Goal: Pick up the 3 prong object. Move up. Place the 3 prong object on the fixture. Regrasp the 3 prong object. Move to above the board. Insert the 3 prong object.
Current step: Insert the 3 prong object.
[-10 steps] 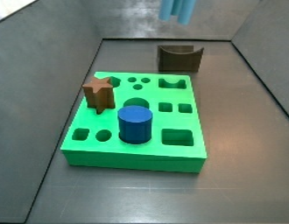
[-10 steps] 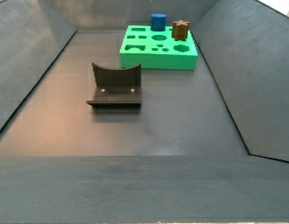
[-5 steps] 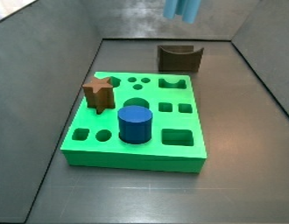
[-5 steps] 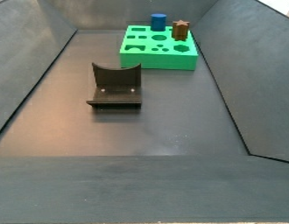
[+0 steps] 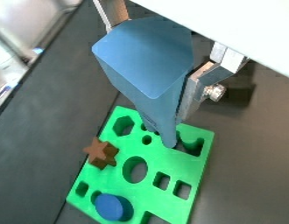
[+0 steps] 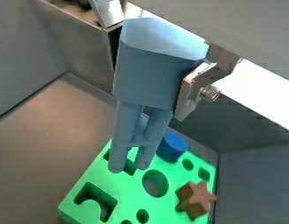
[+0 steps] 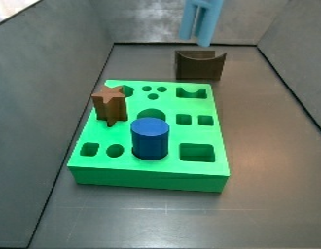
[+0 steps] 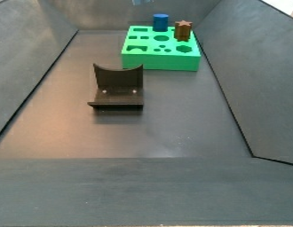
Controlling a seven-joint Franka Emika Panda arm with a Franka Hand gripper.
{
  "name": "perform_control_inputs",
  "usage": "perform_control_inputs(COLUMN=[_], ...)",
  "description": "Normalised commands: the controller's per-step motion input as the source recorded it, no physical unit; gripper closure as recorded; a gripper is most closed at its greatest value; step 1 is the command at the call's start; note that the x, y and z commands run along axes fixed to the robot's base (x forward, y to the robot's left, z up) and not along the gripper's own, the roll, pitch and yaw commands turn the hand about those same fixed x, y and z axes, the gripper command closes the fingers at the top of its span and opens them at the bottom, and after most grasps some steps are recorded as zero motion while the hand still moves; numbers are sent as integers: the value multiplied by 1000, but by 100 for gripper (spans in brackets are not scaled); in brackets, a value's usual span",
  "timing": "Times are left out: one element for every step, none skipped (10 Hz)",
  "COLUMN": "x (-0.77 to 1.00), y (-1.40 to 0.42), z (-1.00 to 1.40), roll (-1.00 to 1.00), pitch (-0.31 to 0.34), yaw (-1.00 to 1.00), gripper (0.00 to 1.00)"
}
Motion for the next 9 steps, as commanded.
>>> perform_control_inputs(x=[0,0,0,0,0,123,-49,-29,-43], y=[-57,-60,-37,0,0,71,423,409,300], z=[-140,-134,-166,-206,0,-143,-254,-214,-209], roll=[-159,-153,-179,-217,-80,-104,-111,-120,-133], pitch=[-33,-33,0,0,0,6,0,0,0], yaw=[-920,-929,-909,-817,-186,-206,-449,-460,-546], gripper=[100,100,100,100,100,100,100,100,100])
